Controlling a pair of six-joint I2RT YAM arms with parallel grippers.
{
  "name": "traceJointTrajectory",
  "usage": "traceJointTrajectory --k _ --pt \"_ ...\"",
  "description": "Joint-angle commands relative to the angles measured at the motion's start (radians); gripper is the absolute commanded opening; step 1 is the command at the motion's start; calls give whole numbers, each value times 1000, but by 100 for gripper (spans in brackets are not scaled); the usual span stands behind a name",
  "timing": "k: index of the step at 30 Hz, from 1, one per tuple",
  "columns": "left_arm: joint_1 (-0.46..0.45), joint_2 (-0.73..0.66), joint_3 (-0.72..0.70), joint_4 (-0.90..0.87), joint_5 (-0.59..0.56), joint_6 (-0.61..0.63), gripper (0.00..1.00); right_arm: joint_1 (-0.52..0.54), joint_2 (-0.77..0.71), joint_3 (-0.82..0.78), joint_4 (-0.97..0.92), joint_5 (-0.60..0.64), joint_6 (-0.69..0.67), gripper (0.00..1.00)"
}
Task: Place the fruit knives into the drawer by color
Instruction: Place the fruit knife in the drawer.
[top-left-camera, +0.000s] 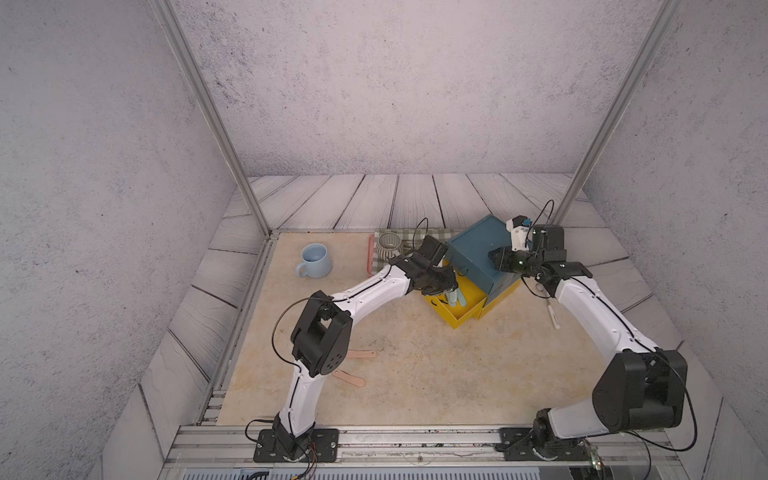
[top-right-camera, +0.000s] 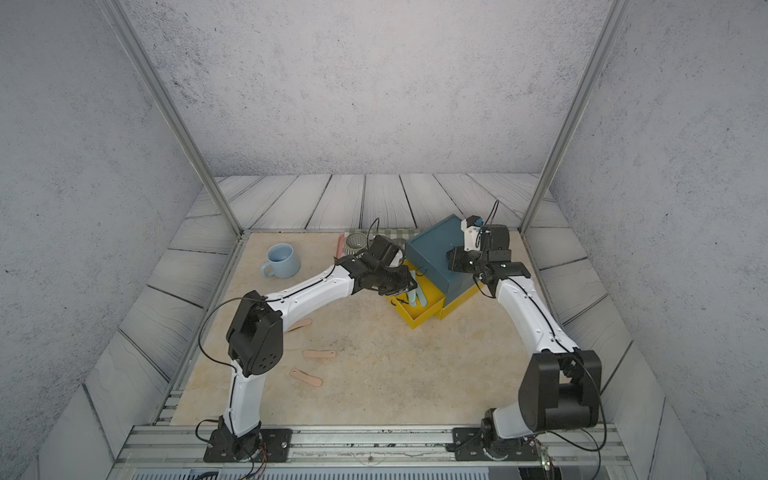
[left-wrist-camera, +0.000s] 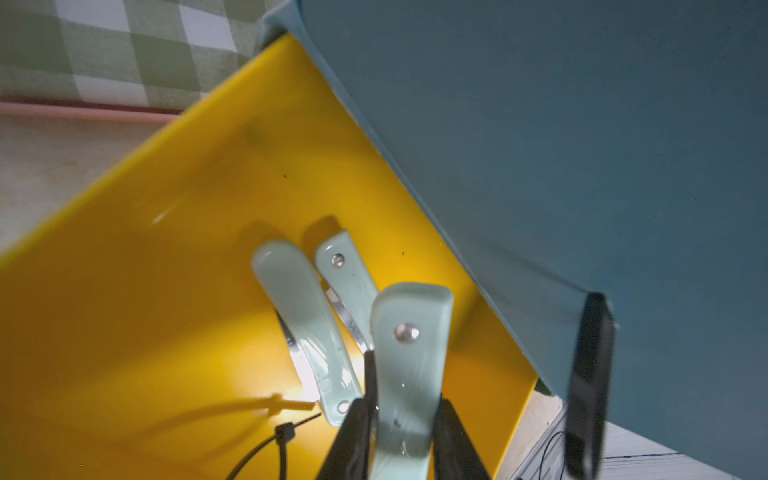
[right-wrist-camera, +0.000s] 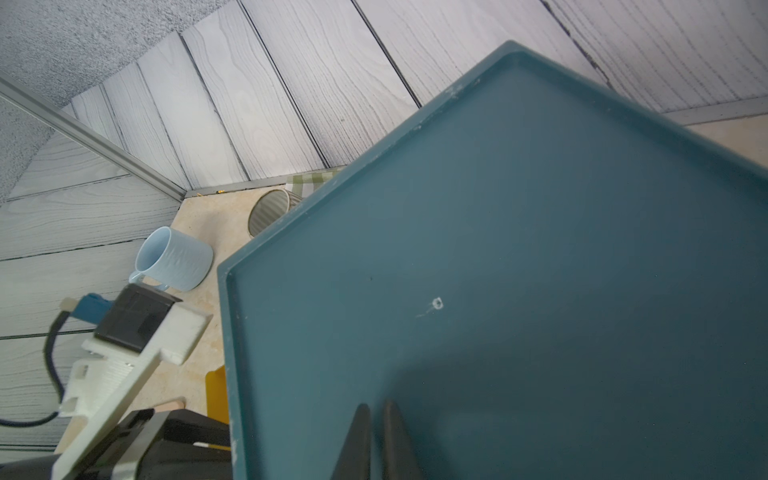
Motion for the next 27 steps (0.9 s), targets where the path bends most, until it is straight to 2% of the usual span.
traceJointTrajectory --k 1,5,11,15,18,24,27 --pt "7 24 36 -13 8 6 33 3 118 -117 -405 77 2 12" --pt "7 25 49 -19 9 9 39 4 114 -120 -405 79 0 12" --pt "9 18 61 -21 12 9 39 3 112 -123 -404 81 0 12" --pt "9 -24 59 -28 17 18 31 3 114 -123 -400 78 2 12" --pt "7 -90 59 -61 -19 43 24 3 117 -125 -394 73 4 12" --pt "9 -247 50 -151 -119 134 2 2 120 -121 -401 81 2 12" --pt "14 -320 -4 -155 -134 168 0 4 119 -118 -402 85 2 12"
